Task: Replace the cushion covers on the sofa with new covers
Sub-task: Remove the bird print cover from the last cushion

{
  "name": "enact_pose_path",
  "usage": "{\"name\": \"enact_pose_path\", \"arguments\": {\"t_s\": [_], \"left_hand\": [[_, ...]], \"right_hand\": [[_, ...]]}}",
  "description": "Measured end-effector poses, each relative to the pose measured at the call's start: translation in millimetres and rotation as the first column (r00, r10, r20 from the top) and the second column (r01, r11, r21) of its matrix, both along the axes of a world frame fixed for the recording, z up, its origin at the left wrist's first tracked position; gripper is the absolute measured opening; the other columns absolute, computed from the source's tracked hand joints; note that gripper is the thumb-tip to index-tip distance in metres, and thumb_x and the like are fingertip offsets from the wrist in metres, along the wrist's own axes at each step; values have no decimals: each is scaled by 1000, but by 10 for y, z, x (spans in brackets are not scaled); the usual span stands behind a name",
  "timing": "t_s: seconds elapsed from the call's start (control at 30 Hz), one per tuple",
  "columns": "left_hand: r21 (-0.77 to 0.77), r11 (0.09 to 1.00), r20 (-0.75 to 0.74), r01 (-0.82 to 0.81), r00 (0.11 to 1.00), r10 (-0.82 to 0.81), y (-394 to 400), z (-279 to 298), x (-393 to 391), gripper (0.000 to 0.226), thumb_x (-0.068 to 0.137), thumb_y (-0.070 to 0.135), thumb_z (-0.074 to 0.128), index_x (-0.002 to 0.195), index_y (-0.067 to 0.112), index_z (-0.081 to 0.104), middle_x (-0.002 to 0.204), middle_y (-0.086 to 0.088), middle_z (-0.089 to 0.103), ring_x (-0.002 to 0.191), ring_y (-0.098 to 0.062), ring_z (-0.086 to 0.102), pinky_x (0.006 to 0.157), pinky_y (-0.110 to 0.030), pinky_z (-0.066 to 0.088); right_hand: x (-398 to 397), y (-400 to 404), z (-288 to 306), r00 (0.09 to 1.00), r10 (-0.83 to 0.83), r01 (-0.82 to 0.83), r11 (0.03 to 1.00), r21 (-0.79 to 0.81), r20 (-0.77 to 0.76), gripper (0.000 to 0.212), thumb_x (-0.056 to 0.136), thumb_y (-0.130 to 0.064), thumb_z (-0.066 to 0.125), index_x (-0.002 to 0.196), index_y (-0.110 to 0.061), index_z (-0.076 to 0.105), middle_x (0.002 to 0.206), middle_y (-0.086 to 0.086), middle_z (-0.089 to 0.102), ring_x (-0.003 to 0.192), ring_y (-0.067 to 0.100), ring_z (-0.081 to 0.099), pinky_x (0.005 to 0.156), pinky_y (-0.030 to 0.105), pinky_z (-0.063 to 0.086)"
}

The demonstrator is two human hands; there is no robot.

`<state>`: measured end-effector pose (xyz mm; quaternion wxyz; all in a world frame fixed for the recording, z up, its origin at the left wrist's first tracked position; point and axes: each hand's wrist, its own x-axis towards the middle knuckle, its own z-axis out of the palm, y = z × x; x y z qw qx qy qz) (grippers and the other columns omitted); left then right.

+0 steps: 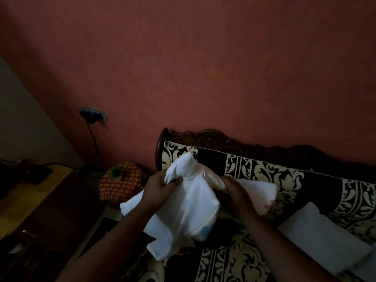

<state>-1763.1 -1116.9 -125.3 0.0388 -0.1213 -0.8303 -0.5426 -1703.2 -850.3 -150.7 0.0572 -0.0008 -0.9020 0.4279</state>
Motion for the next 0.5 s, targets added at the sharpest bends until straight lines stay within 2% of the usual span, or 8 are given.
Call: {"name": "enact_pose_path", "arguments": {"t_s": [0.07,0.13,0.2,0.27,0.33,0.4,0.5], "left_hand": [[-15,992,44,123,992,-122,32,135,25,37,81,49,77,114,45,64,105,18,73,97,-2,69,83,-42,59],[-48,971,59,235,971,-232,87,259,67,55,78,50,85,125,41,59,117,17,70,108,-3,66,89,-35,56],[-167,974,27,150,989,-147,137,305,86,51,74,55,85,116,39,61,107,17,70,98,0,66,83,-32,56],[-236,971,-42,-48,998,39,134,287,93,39,77,55,82,106,35,66,93,18,69,85,2,65,77,-35,57],[-173,979,-51,-109,994,102,103,239,115,25,81,46,82,98,32,70,85,17,71,79,2,66,74,-36,57],[-116,987,-31,-111,994,109,92,243,136,16,81,38,84,85,34,69,82,21,71,76,2,66,70,-28,55],[-56,988,-24,-142,990,140,70,280,117,29,78,33,87,65,29,62,65,19,66,61,2,59,57,-15,43]], "right_hand": [[-14,-44,28,1000,-25,25,999,47,13,53,86,-62,48,125,-29,62,116,-9,63,107,14,60,89,36,49],[-18,-95,8,1000,-9,6,994,110,26,41,91,-52,54,122,-27,63,112,-7,63,103,15,60,85,34,47],[1,-155,1,999,2,3,992,124,-46,27,94,-42,62,117,-28,65,108,-9,65,99,12,61,81,33,48],[19,-173,7,993,-3,9,998,54,-119,25,94,-45,61,115,-32,65,104,-13,65,97,9,62,80,30,49],[-16,-121,-11,995,-17,20,1000,23,-102,38,93,-57,55,121,-34,65,109,-12,66,100,7,61,84,29,49],[-45,-34,-21,998,3,2,997,76,-59,38,97,-50,53,129,-32,64,121,-8,66,109,11,61,92,34,51],[39,38,-60,997,36,-18,965,261,-64,39,99,-42,45,125,-28,69,121,-3,70,109,18,64,90,33,51]]}}
